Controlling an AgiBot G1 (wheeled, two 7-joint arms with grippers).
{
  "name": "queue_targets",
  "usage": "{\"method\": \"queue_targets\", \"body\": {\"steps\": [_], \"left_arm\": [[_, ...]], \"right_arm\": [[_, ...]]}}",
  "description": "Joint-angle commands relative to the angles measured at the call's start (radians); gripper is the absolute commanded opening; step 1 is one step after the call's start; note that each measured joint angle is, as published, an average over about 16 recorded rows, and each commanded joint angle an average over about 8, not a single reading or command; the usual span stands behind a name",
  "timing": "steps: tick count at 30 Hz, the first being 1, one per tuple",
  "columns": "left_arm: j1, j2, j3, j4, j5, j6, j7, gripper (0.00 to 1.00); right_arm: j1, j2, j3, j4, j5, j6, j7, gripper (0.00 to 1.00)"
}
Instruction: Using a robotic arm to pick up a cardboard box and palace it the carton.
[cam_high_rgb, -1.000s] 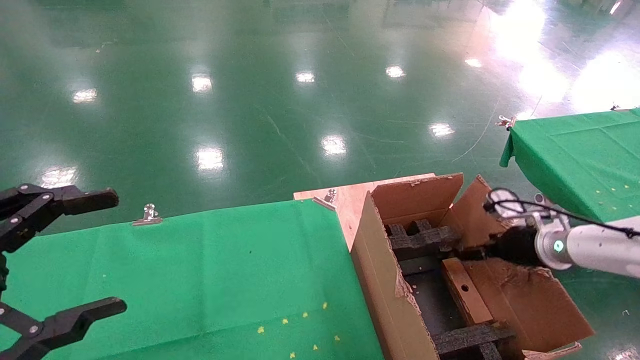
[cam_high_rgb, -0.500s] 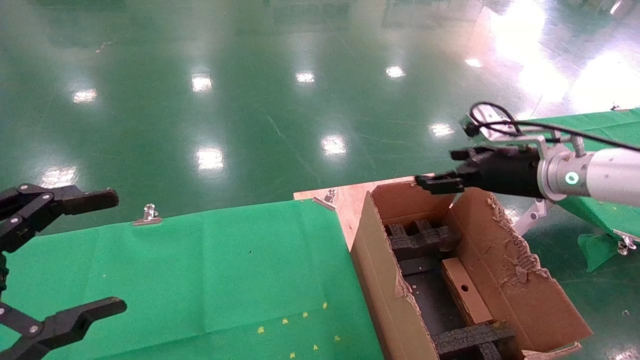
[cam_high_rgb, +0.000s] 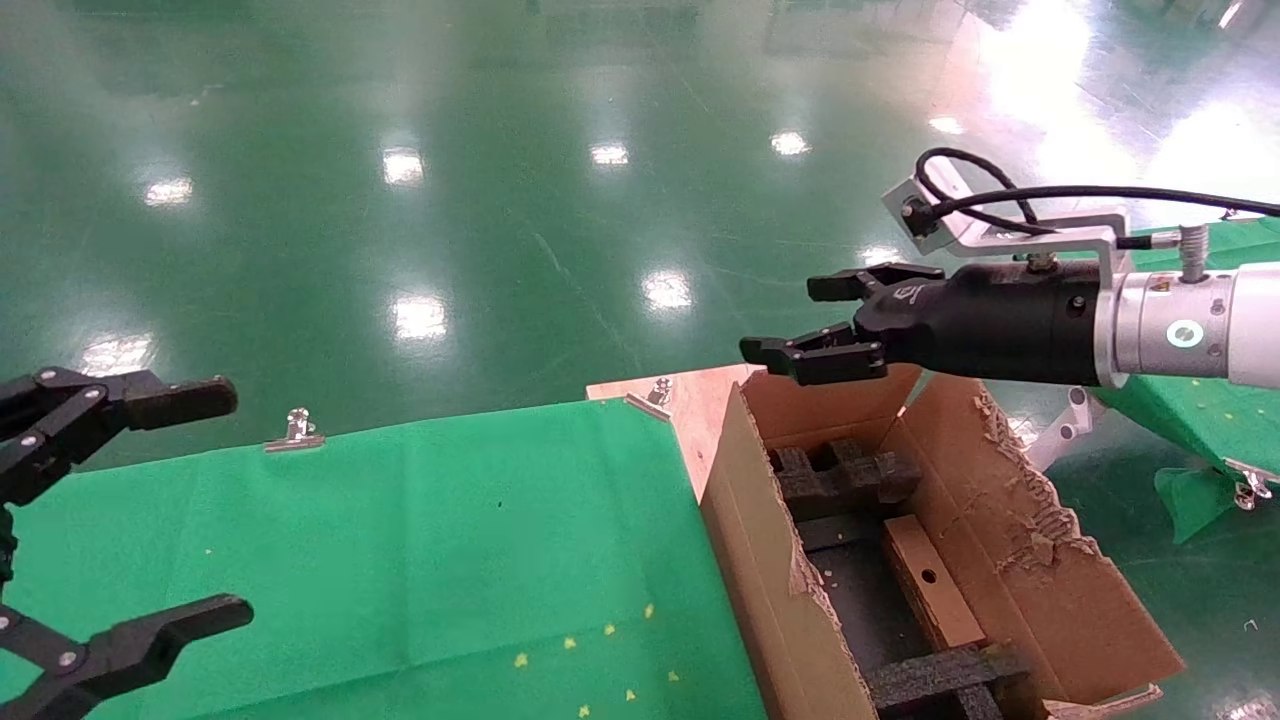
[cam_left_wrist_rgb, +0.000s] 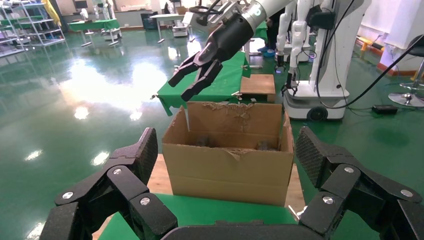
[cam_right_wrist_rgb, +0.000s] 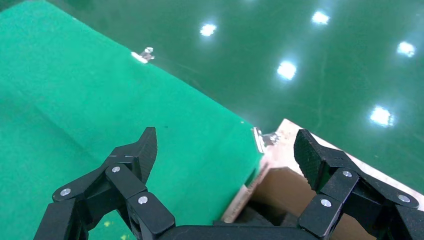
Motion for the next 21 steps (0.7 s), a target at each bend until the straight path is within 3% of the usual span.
{"method": "queue_targets", "body": {"steps": [1,8,21], "left_arm": [[0.000,0.000,0.000,0.000,0.000,0.000,0.000,1.00],[0.000,0.000,0.000,0.000,0.000,0.000,0.000,1.00],[0.000,0.000,0.000,0.000,0.000,0.000,0.000,1.00]], "right_arm": [[-0.001,0.000,-0.002,-0.003,0.002,0.001,0.003,1.00],[-0.047,-0.016,0.061,-0.006,-0.002,-0.029,-0.013,1.00],[-0.244,-0.077,0.353,-0.005,0.011,-0.184,-0.098,1.00]]}}
